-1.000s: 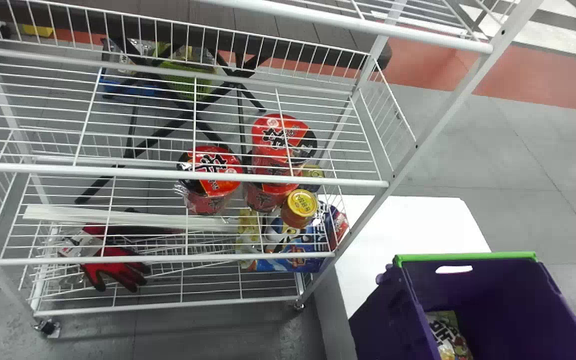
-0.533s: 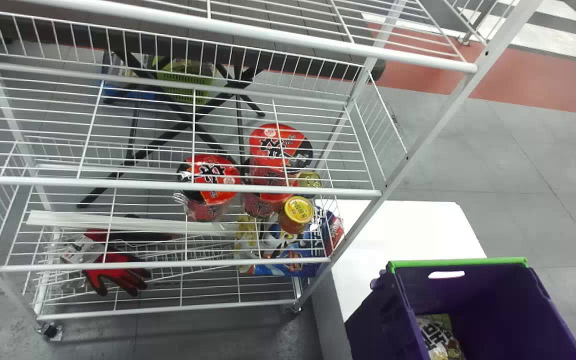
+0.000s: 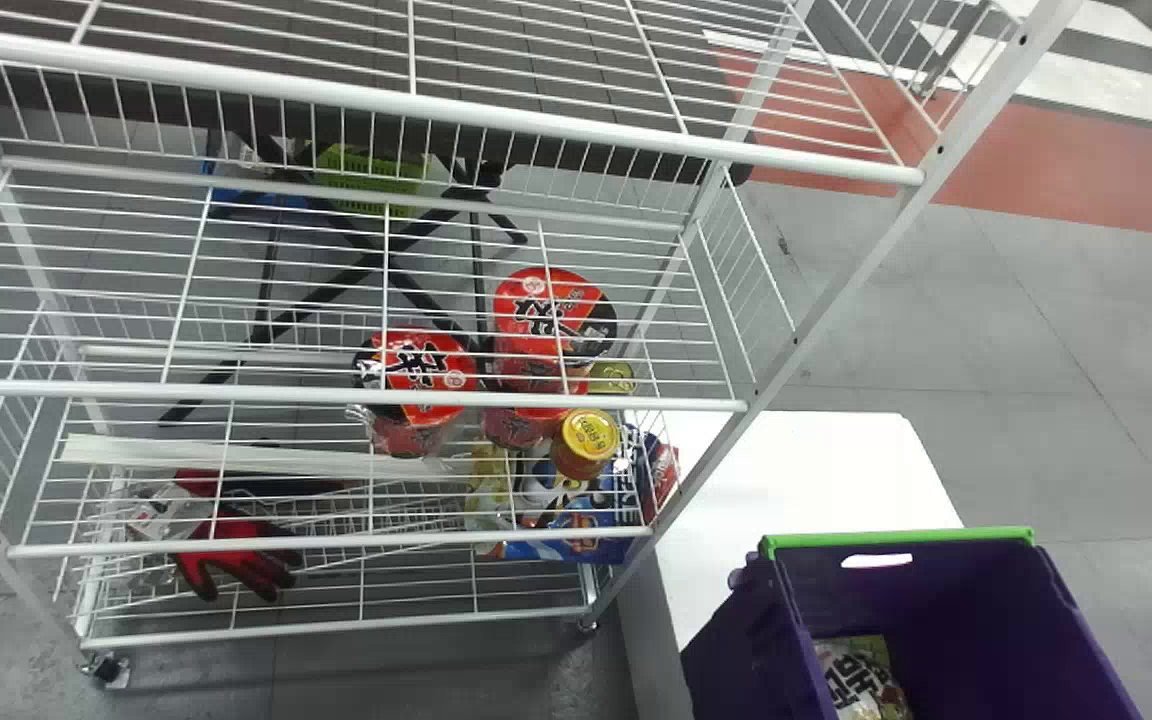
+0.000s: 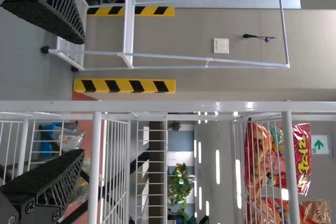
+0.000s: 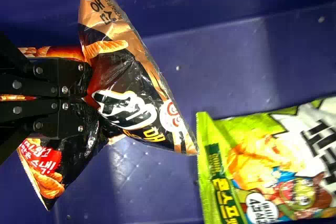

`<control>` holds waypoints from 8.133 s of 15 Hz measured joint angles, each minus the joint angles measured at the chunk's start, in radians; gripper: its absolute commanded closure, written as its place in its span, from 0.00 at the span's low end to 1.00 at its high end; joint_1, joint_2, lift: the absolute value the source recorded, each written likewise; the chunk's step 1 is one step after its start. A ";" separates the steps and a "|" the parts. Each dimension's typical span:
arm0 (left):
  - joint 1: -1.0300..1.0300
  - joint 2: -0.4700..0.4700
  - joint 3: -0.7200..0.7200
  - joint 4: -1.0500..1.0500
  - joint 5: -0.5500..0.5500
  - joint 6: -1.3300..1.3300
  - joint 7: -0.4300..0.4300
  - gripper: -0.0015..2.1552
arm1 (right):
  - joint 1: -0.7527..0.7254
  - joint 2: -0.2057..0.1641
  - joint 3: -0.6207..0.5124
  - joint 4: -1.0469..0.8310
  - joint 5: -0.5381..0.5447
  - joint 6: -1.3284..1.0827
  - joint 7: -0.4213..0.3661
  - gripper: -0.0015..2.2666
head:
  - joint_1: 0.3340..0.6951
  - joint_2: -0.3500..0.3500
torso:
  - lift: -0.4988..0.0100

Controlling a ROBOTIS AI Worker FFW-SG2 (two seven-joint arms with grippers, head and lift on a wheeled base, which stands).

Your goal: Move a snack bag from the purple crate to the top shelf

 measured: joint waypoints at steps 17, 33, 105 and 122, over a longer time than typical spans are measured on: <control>-0.019 0.001 0.006 0.028 0.006 0.039 -0.021 0.03 | -0.001 0.025 0.016 0.016 0.015 -0.084 -0.015 0.90 | 1.00 0.00 | 0.49; -0.028 0.001 -0.001 0.044 0.006 0.042 -0.021 0.03 | -0.012 0.019 0.001 0.035 0.023 -0.098 -0.012 0.90 | 1.00 0.00 | 0.61; 0.003 -0.024 -0.014 -0.008 -0.036 0.068 -0.010 0.03 | 0.097 0.306 -0.301 -0.930 -0.504 0.586 0.336 0.87 | 1.00 0.32 | 0.98; 0.012 -0.017 -0.031 -0.027 -0.055 0.092 -0.007 0.04 | -0.063 0.307 -0.086 -1.218 -0.871 0.285 -0.188 0.86 | 1.00 0.54 | 0.98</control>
